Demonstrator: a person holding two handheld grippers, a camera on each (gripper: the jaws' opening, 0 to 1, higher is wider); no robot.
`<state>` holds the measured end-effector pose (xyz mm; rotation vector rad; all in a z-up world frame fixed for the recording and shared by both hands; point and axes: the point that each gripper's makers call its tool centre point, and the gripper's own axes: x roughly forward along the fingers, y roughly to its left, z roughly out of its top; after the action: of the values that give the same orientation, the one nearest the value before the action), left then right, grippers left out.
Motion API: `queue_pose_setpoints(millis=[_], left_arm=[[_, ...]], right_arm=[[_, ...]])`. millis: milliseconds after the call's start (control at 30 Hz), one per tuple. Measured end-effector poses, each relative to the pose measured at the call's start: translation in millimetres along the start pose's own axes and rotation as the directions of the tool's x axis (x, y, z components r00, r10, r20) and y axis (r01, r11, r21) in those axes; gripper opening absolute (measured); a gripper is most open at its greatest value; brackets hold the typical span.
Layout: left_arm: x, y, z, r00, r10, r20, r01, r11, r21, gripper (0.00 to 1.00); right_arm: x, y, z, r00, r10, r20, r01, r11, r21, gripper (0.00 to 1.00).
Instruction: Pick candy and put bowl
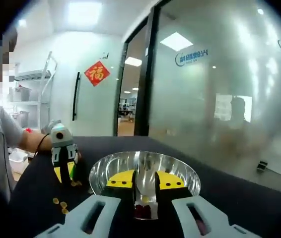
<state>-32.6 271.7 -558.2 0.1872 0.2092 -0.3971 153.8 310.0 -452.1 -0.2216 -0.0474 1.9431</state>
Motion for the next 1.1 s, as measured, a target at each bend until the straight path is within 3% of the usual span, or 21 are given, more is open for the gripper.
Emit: queue_pose_setpoints(millis=[100,167,200,267,300,367,400,467,533,633,867,967,1100], left_arm=[[-4,0.4,-0.6,1.0,0.011,-0.009,-0.011,1.0,0.007,0.11],[-12,2.4,-4.7,0.998,0.034,-0.046,-0.032,0.999,0.039,0.11],[-17,0.0,-4.8,0.998,0.028,-0.049,-0.025,0.998,0.058,0.11],[-24,-0.1,-5.1,0.999,0.019,-0.044,-0.017,0.999,0.044,0.11],[-24,2.5,-8.0,0.998,0.025,-0.057,-0.022,0.999,0.043,0.11],[-22,7.0,-15.8,0.995,0.039,-0.09,-0.034,0.998,0.048,0.11],[-21,7.0,-21.0,0.993,0.037,-0.114,-0.031,0.998,0.05,0.11],[-18,3.7,-19.9,0.995,0.025,-0.1,-0.023,1.0,0.017,0.11],[-17,2.6,-20.3,0.994,0.022,-0.104,-0.02,1.0,0.02,0.11],[-9,7.4,-21.4,0.996,0.034,-0.085,-0.036,0.999,-0.025,0.13],[6,13.3,-19.1,0.996,0.042,-0.084,-0.045,0.999,-0.029,0.12],[12,13.1,-17.9,0.995,0.045,-0.093,-0.047,0.999,-0.023,0.1],[16,11.2,-16.5,0.995,0.04,-0.093,-0.039,0.999,0.006,0.06]], right_arm=[[-15,17,4.4,0.999,0.044,0.026,-0.044,0.999,-0.021,0.11],[-33,38,-8.2,0.994,0.109,0.005,-0.109,0.992,-0.058,0.11],[-43,47,-22.2,0.991,0.131,-0.029,-0.133,0.989,-0.064,0.11],[-69,59,-69.1,0.976,0.152,-0.159,-0.162,0.985,-0.052,0.11],[-80,65,-87.5,0.966,0.169,-0.194,-0.18,0.983,-0.038,0.11],[-103,77,-119.9,0.945,0.213,-0.248,-0.214,0.976,0.022,0.11],[-110,78,-129.0,0.947,0.205,-0.249,-0.209,0.978,0.011,0.11],[-118,82,-140.7,0.947,0.199,-0.253,-0.203,0.979,0.007,0.11],[-119,85,-134.8,0.959,0.204,-0.198,-0.204,0.979,0.024,0.1],[-103,96,-132.9,0.945,0.248,-0.21,-0.25,0.968,0.018,0.11],[-72,111,-127.3,0.917,0.323,-0.234,-0.329,0.944,0.011,0.1],[-64,117,-125.8,0.91,0.336,-0.241,-0.344,0.939,0.011,0.09],[-55,120,-124.8,0.914,0.337,-0.226,-0.349,0.937,-0.014,0.06]])
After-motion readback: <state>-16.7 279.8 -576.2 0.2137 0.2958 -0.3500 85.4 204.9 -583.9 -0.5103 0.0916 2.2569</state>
